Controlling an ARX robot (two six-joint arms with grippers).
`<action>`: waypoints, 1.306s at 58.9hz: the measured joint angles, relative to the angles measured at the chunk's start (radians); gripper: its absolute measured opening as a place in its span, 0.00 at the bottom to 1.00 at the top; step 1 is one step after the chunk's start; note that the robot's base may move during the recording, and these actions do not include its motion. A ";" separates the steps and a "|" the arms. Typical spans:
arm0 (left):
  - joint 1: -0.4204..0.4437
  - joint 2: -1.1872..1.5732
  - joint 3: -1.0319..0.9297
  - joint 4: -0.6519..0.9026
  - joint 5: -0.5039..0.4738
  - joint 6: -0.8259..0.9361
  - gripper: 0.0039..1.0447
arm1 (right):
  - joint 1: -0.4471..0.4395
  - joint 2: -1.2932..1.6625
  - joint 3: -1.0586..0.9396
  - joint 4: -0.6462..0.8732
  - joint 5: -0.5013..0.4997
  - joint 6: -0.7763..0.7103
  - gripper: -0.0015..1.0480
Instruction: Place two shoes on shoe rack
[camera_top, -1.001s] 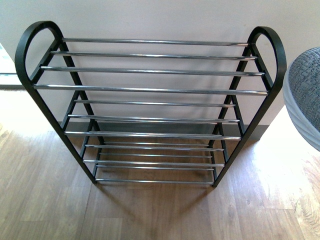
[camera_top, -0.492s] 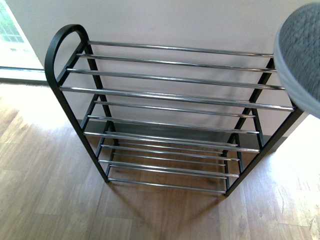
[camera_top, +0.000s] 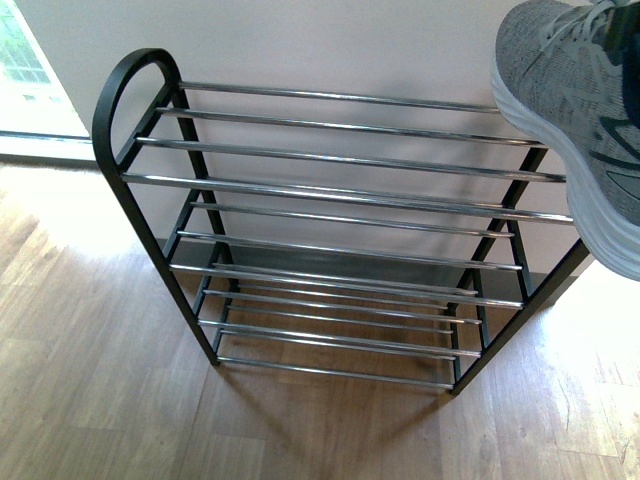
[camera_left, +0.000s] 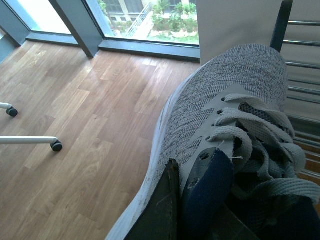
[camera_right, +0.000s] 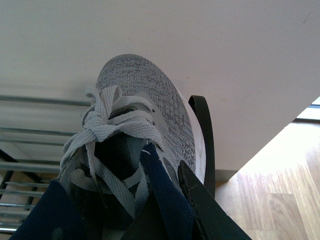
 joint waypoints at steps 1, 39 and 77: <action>0.000 0.000 0.000 0.000 0.000 0.000 0.01 | 0.000 0.023 0.018 -0.006 0.006 0.007 0.01; 0.000 0.000 0.000 0.000 0.000 0.000 0.01 | -0.119 0.434 0.263 -0.024 0.047 0.148 0.01; 0.000 0.000 0.000 0.000 0.000 0.000 0.01 | -0.195 0.013 0.097 -0.409 -0.148 0.256 0.68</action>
